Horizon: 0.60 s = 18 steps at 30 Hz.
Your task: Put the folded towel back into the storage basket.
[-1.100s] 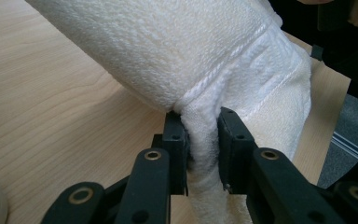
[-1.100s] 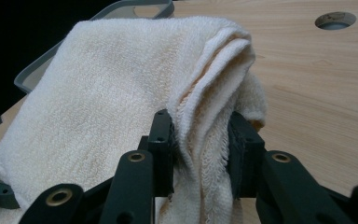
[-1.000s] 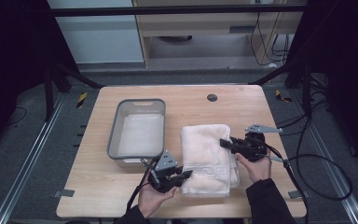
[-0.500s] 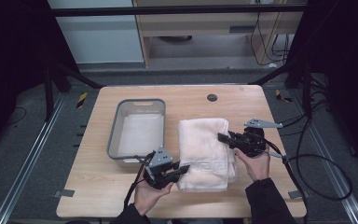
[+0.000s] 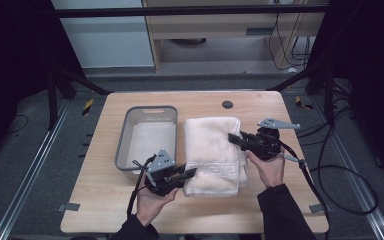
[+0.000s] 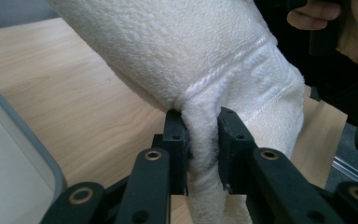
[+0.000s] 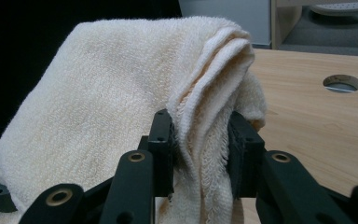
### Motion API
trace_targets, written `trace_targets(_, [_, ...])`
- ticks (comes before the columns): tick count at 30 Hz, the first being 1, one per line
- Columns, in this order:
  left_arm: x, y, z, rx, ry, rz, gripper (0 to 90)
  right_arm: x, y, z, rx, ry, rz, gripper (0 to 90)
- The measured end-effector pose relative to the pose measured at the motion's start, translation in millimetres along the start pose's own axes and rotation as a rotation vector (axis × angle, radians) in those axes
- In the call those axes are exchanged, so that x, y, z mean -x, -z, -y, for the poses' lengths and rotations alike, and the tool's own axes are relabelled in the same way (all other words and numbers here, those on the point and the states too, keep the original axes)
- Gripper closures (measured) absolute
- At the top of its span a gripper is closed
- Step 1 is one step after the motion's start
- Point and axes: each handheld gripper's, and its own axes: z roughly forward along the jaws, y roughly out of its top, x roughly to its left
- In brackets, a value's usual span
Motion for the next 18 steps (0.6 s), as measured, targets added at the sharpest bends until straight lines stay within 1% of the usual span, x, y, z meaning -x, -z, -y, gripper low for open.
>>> trace_targets(7, [-7.0,12.0,-7.8,0.040,0.009,-0.012,74.8,-7.7,-2.3,-13.3,0.024,0.002,-0.012,67.0])
trace_targets(10, [-10.6,18.5,-11.3,0.058,0.009,-0.026,74.8,-12.5,-5.0,-20.9,0.033,0.013,-0.013,67.0])
trace_targets(18, [-20.6,32.7,-16.9,0.098,0.028,-0.053,74.9,-25.4,-15.1,-38.6,0.053,0.038,-0.017,67.0])
